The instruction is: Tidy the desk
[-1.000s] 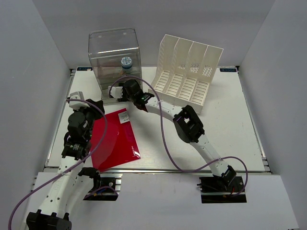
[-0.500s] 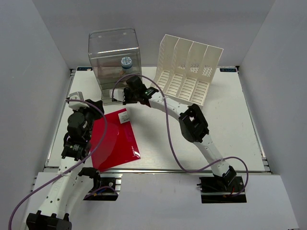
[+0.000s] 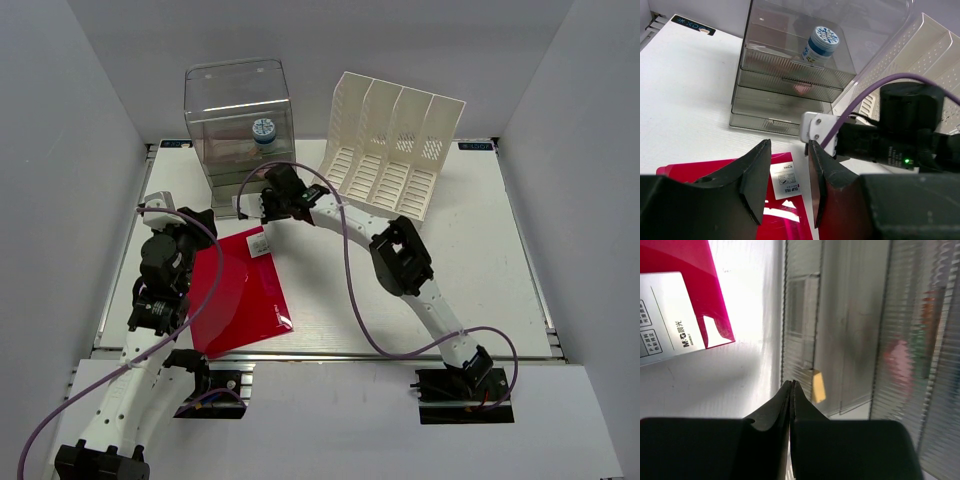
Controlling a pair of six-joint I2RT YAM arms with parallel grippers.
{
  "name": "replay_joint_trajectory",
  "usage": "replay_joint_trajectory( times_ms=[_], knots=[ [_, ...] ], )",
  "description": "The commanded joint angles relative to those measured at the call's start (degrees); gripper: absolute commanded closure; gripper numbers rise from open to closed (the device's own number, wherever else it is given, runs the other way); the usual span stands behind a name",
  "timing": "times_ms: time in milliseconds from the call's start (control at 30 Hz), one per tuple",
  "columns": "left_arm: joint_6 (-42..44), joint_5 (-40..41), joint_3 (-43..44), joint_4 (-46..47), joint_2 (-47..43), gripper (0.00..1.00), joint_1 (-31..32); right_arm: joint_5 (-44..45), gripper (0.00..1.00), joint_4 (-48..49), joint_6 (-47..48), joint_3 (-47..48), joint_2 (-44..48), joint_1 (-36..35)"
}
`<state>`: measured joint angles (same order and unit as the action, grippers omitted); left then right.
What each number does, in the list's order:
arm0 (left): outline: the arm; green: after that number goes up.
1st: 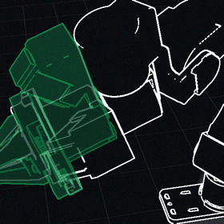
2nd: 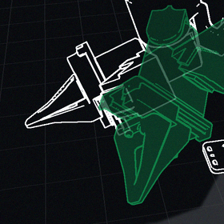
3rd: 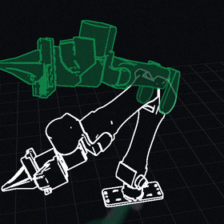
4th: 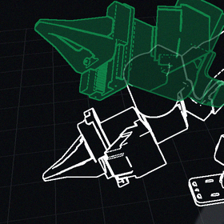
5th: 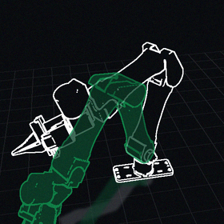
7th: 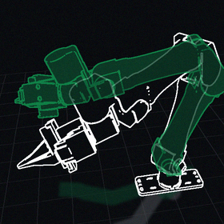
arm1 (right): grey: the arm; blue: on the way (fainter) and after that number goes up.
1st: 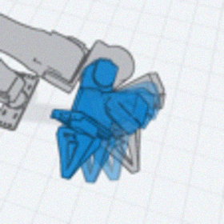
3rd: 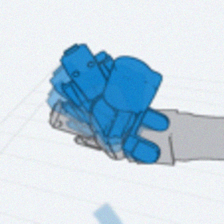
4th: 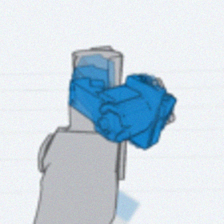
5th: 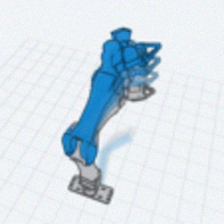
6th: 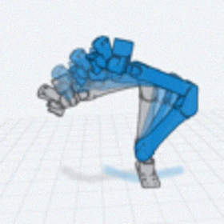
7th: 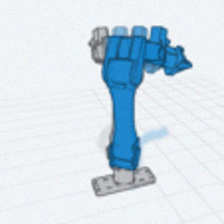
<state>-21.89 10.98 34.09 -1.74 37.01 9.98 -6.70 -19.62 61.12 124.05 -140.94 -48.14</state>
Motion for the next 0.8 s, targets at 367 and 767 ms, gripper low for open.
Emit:
replay_joint_trajectory(
  times_ms=[367,767],
  knots=[
    [0.3,0.3,0.4,-0.2,-0.5,0.54,0.2,10.1,1.0,12.2,1.4,0.2,-5.7,-0.1],
    [0.2,0.8,0.7,-0.5,-0.3,0.54,0.2,14.9,1.0,28.2,4.5,1.1,-10.6,0.0]
  ],
)
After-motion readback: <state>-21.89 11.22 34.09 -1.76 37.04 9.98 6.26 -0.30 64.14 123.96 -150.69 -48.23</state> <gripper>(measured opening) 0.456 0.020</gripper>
